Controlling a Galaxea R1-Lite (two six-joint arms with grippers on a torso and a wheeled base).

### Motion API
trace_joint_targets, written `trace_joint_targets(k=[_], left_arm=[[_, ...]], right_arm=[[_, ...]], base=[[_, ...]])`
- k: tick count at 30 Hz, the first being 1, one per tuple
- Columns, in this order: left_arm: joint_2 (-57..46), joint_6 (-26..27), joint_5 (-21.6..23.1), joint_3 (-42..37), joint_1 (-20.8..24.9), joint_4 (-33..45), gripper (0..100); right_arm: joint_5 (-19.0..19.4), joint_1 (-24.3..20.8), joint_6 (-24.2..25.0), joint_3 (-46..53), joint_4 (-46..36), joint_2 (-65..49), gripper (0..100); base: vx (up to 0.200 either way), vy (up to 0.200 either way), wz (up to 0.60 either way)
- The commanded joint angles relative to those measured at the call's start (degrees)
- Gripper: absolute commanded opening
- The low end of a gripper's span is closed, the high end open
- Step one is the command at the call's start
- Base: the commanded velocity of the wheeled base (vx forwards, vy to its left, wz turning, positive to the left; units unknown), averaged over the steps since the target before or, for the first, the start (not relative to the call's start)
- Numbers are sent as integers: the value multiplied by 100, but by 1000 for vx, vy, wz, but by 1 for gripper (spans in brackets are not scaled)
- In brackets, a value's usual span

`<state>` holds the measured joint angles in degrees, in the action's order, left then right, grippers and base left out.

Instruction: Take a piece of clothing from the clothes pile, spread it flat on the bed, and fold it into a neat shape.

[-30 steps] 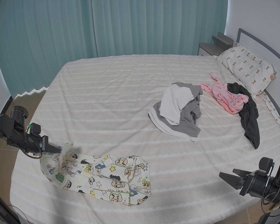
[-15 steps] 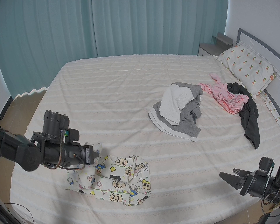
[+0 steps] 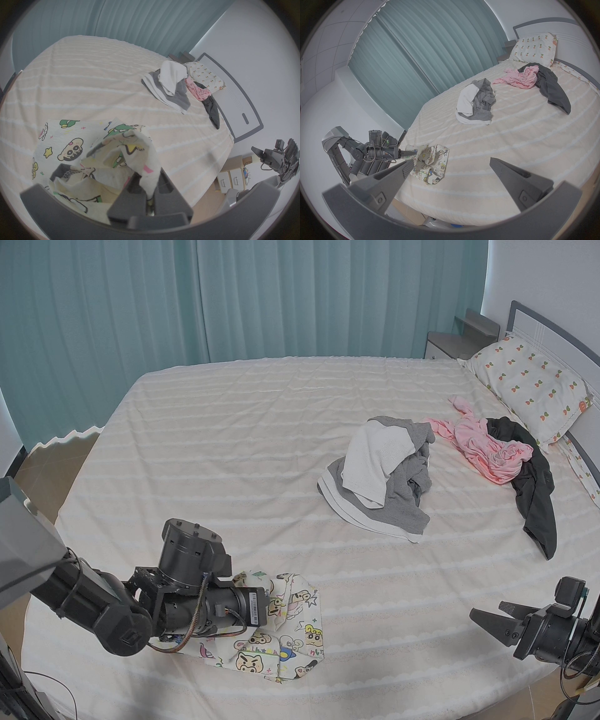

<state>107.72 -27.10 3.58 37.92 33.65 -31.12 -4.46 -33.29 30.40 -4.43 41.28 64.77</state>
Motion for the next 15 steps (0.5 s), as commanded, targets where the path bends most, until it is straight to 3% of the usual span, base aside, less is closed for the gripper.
trace_joint_targets(k=[1,6,7,15], left_arm=[[303,-50,-24,31,195,-184,0],[566,-234,-139,40,283,-588,0],[601,-305,-165,48,300,-623,100],[505,-542,-165,83,318,-676,100]], right_arm=[[-2,-2,1,3,3,9,100],[-2,-2,1,3,-6,9,100],[-2,-2,1,3,-6,9,100],[7,-2,1,3,-6,27,100]], base=[[0,0,0],[0,0,0],[0,0,0],[0,0,0]])
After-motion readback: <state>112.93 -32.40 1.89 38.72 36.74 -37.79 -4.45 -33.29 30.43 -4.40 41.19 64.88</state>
